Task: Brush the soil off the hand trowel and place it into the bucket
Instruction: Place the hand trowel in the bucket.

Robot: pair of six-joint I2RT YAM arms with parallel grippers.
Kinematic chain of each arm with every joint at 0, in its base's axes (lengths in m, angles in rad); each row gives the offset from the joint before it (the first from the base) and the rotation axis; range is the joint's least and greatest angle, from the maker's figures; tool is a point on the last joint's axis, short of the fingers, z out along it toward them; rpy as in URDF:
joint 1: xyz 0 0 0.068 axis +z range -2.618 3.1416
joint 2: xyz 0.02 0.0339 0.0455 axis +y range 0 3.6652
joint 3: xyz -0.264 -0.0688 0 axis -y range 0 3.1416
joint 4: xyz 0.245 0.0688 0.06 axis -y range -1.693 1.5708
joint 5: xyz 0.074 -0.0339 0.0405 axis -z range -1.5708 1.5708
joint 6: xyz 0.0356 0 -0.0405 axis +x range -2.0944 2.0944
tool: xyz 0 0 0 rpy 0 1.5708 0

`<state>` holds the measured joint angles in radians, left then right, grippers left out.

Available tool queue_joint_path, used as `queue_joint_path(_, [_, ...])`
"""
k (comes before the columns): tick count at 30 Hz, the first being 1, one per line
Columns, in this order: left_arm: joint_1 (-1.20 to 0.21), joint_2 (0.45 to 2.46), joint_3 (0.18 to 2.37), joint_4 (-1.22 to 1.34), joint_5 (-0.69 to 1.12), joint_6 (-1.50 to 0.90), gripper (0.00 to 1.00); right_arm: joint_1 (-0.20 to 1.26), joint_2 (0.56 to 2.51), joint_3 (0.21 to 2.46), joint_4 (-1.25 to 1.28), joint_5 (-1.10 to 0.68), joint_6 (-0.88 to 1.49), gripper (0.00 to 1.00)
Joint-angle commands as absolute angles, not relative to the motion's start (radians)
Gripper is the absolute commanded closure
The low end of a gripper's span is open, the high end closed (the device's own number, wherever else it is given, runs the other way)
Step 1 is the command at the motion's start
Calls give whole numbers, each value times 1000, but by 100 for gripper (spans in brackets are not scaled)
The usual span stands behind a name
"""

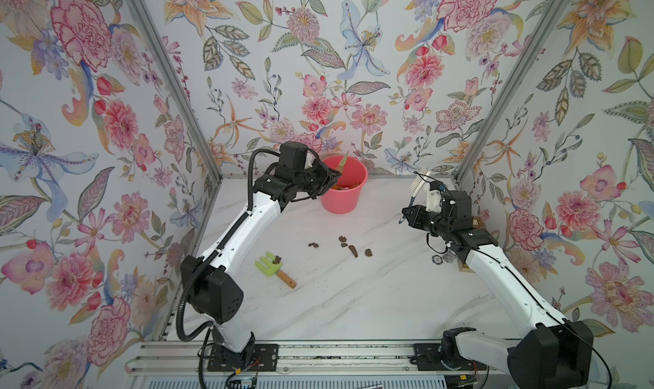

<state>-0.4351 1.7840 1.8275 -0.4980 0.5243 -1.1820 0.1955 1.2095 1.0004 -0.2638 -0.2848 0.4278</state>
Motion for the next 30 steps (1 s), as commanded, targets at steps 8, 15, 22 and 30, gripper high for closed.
queue_joint_path(8, [-416,2113,2183,-763,497,-973,100,181,1188,1017,-324,-304,430,97])
queue_joint_path(15, [-416,2151,2118,-683,458,-988,90,174,1202,1008,-330,-326,413,96])
queue_joint_path(22, [-415,2160,2128,-678,453,-958,73,171,1207,1011,-336,-307,403,96])
queue_joint_path(30, [-414,2121,2135,-658,459,-896,53,169,1216,1012,-354,-296,402,95])
